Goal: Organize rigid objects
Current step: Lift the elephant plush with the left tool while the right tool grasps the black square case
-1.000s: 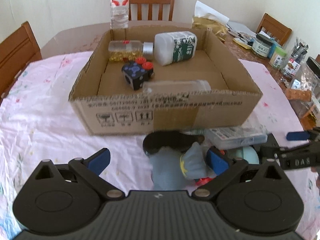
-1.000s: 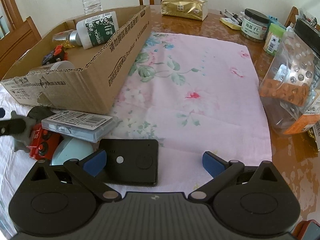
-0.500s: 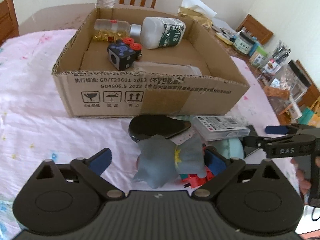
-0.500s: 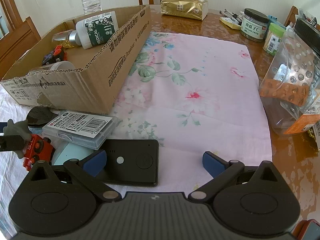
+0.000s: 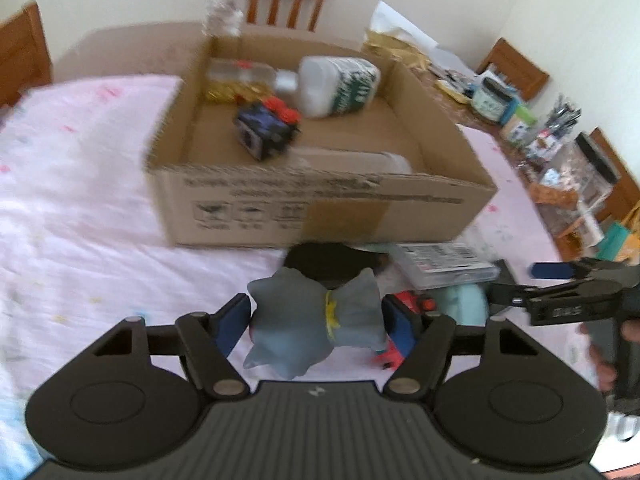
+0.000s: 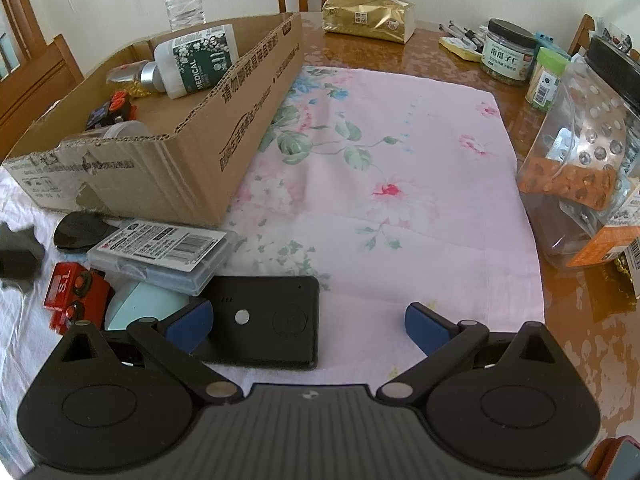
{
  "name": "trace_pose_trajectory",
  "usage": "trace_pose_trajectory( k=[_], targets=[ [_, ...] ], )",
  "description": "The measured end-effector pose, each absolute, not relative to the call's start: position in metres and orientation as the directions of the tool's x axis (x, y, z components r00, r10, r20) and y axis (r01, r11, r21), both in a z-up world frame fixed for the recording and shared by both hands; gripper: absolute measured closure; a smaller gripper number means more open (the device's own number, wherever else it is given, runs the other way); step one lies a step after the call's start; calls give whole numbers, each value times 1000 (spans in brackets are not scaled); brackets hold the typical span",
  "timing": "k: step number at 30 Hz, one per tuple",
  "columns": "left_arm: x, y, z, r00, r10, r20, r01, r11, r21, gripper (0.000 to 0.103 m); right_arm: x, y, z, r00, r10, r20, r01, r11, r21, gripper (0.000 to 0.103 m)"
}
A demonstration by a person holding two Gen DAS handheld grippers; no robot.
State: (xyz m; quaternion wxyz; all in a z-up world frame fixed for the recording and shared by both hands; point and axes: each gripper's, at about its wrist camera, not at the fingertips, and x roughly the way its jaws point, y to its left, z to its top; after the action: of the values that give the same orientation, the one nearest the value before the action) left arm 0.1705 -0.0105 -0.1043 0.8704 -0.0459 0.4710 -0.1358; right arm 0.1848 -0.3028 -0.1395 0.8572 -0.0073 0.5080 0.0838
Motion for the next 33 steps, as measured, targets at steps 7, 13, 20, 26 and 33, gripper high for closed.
trace_pose_trajectory(
  k=[7,13,20,26,33],
  targets=[
    [163,6,-117,500,-158,-851,168,982,-83,30,175,-282,-142,459,113,-881,-229,973,6,0],
    [163,-1,-117,523,-130,-843,167,985,-48,25,181,-289,-144,478,78,-875,-192,981,-17,0],
    [157,0,-132,513,-135,-848,163,985,-59,9,179,-296,-145,496,99,-863,-222,975,-15,0],
    [159,-9,-141,533,-119,-838,213,977,-3,0,171,-296,-148,542,101,-834,-209,978,-17,0],
    [156,-8,-141,560,-115,-820,198,980,-3,0,170,-291,-148,551,90,-830,-189,982,-18,0]
  ],
)
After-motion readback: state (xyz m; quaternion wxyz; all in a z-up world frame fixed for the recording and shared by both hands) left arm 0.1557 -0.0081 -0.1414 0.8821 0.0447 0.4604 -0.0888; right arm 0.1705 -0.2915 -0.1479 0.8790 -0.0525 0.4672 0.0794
